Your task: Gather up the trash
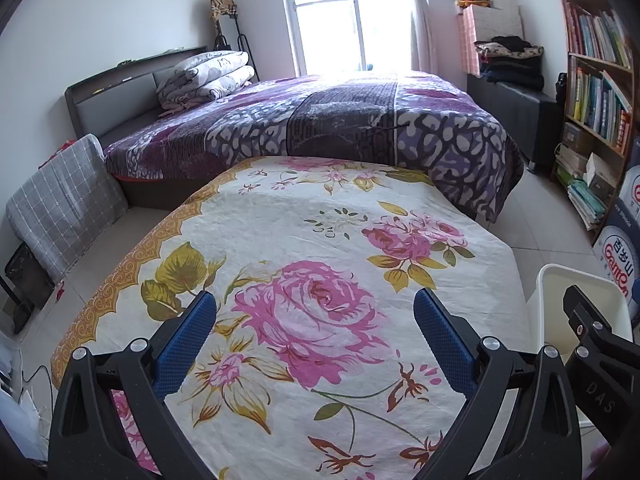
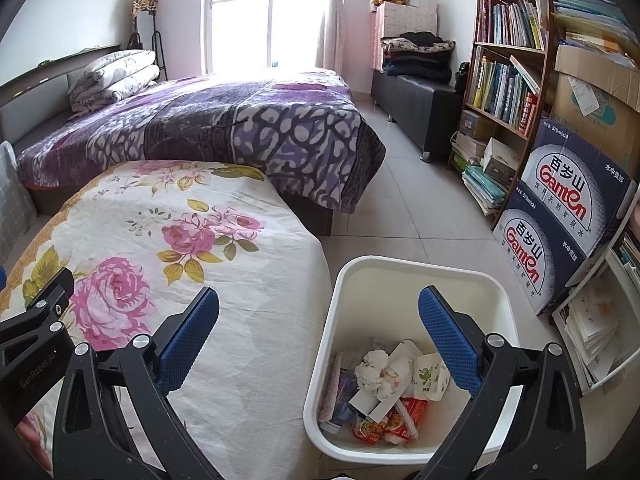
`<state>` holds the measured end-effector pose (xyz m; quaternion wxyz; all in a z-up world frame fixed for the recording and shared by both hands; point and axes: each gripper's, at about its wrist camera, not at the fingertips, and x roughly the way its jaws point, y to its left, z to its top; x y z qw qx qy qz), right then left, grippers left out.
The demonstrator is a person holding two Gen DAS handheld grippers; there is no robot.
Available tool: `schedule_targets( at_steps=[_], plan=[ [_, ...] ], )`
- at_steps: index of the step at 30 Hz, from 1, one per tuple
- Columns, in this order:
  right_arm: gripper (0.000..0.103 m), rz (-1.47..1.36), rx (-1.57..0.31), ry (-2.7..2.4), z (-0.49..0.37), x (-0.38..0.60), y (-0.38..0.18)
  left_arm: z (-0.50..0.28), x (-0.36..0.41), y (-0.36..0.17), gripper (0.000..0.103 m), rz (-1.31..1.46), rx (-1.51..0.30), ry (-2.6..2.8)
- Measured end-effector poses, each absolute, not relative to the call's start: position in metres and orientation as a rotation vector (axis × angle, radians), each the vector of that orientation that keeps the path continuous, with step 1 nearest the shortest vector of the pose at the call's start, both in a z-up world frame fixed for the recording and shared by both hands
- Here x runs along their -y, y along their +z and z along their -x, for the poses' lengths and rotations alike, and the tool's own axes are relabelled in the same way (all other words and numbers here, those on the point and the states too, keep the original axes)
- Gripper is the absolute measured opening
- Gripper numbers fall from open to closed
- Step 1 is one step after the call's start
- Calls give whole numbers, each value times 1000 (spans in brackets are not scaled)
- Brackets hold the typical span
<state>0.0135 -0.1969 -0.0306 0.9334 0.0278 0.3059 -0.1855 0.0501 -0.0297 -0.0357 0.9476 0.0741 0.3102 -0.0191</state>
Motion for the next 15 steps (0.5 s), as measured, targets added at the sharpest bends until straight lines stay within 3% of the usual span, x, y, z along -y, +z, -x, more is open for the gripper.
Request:
schedule_targets(
  at_steps=[15],
  plan=[
    [96, -56, -622, -379, -7, 194, -30, -53, 29, -31, 96, -147, -635, -45]
  ],
)
